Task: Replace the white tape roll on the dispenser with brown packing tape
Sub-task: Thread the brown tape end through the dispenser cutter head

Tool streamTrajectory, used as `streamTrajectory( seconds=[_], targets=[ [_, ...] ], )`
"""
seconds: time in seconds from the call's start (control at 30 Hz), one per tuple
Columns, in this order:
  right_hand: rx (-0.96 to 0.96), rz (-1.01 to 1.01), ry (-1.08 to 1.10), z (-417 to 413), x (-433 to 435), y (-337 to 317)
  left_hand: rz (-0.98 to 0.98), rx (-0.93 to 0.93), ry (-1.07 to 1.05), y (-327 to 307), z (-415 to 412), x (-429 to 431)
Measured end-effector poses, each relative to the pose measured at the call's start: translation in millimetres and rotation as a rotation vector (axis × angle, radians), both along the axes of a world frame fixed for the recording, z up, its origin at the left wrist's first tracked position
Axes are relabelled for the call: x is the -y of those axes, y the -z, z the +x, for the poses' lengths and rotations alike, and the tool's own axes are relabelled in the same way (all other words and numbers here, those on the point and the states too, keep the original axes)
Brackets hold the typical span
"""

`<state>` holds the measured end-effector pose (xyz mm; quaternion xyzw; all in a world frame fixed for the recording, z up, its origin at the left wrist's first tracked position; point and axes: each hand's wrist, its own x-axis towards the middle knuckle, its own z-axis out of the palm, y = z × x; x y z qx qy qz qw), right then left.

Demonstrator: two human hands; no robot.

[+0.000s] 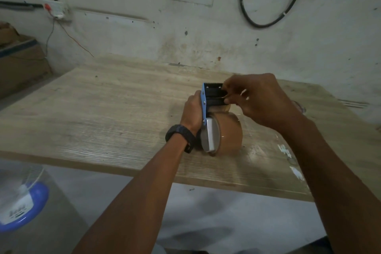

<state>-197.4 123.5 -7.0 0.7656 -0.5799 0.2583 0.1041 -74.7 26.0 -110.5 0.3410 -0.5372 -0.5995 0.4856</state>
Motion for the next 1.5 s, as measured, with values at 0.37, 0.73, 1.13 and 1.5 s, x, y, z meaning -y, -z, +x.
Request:
streamTrajectory(
  seconds=[0.37, 0.73, 1.13, 1.5],
  targets=[
    [-0.24, 0.089, 0.011, 6.6, 1.9, -19.4, -0.09, 0.111, -0.007, -2.4, 1.3, 0.3],
    [-0.058, 0.097, -0.02, -5.1, -2.5, -11.3, -0.05, -0.069, 0.056, 2.4, 2.4, 4.1],
    [-0.266, 0.044, -0.052, 12.2, 5.6, -27.2, -0.032, -0.025, 0.047, 7.9, 0.8, 10.4],
    [-0.229, -0.09, -0.076, 19.3, 7.9, -8.0, -0.031, -0.058, 0.048, 8.4, 4.9, 9.4]
  ],
)
